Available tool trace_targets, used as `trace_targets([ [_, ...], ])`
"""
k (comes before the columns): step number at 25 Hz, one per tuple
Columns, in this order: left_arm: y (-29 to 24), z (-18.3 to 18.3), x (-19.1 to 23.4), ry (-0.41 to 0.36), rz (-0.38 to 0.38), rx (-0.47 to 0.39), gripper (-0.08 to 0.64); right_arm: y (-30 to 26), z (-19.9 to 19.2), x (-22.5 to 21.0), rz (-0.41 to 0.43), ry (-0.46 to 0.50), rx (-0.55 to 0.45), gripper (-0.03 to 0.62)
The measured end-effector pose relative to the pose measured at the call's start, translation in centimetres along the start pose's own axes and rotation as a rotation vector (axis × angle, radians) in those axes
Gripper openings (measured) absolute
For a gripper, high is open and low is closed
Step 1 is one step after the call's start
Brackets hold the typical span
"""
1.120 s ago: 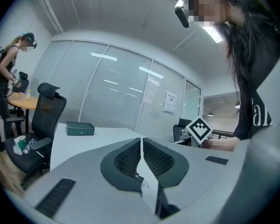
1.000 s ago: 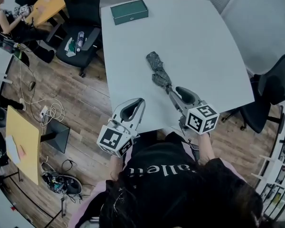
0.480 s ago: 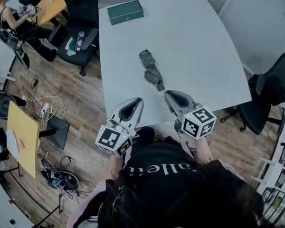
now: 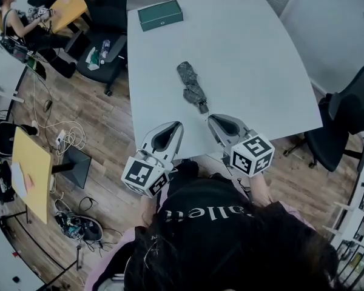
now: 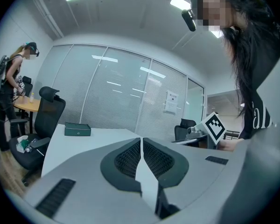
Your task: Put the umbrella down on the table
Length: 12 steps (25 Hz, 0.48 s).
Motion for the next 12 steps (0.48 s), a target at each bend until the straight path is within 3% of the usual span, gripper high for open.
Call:
trace_targets([
  [12,-0.33,0.58,0.19,-0.017,-0.002,-0.010,0.034,-0.51,-0.27,-0.43,0.000,0.008,0.015,0.028],
])
Point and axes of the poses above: the fingertips, and each gripper's own axes: y backward along the fingers, x to its left, z out of its top, the point moved 4 cm from there along y, backward along the fingers, and after that the axes turned 9 degrees about -y, right-handed, at the moved point
